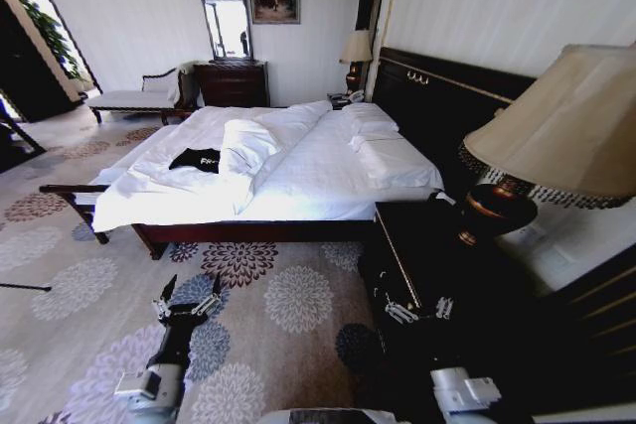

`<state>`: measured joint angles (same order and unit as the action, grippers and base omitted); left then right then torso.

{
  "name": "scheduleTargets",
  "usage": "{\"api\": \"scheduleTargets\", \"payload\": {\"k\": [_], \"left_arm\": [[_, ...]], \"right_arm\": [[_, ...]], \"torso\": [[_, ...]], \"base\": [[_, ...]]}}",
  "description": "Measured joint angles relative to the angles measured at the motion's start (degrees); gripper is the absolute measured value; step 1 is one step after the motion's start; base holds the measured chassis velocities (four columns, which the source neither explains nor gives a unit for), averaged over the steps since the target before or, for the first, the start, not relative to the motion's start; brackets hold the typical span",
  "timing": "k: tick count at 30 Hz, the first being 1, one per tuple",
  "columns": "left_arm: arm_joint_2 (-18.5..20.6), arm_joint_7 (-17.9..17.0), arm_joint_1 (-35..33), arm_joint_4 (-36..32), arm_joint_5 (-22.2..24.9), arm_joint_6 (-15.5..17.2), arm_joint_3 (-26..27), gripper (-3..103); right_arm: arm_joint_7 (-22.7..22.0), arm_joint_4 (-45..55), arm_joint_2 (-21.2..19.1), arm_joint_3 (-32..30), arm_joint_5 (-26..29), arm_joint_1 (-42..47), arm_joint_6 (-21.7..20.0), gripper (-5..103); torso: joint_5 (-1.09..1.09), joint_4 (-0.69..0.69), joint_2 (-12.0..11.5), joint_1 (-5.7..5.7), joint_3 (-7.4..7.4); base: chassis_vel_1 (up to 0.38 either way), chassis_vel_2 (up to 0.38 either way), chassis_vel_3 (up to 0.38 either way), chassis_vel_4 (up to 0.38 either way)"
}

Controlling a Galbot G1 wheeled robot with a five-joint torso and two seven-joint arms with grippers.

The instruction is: Fold the clothes on the bed.

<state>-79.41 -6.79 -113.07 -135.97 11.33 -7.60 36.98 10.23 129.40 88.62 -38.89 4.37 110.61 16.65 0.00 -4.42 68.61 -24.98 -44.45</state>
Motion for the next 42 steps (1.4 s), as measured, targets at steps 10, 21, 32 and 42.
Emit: {"api": "scheduleTargets", "payload": {"k": [10, 21, 32, 42], "left_arm": [[0.22, 3.20, -0.39, 0.07, 2.52, -0.49, 0.09, 100], [1.17, 9.30, 2.40, 1.40, 6.19, -0.62, 1.54, 100], [1.45, 10.37, 3.69, 1.58, 6.97, 0.19, 1.90, 100], [0.65, 8.92, 2.61, 1.64, 4.42, -1.01, 1.27, 100]], "right_arm": [[0.37, -0.80, 0.35, 0.66, 0.16, -0.43, 0.80, 100], [0.46, -1.23, -0.97, -0.25, 1.82, -1.45, 0.75, 100], [-0.06, -1.63, -2.18, -1.03, 3.89, -2.60, -0.04, 100], [-0.83, -2.08, -2.21, -0.79, 4.41, -2.69, -0.12, 100]], "torso": [[0.00, 0.00, 0.01, 0.01, 0.01], [-0.01, 0.00, 0.00, 0.00, 0.00], [0.00, 0.00, -0.01, -0.03, -0.01], [-0.01, 0.00, -0.01, 0.00, 0.00]], "base": [[-0.015, 0.019, 0.016, -0.013], [-0.166, 0.171, 0.160, -0.166], [-0.237, 0.230, 0.225, -0.240], [-0.202, 0.208, 0.203, -0.206]]}}
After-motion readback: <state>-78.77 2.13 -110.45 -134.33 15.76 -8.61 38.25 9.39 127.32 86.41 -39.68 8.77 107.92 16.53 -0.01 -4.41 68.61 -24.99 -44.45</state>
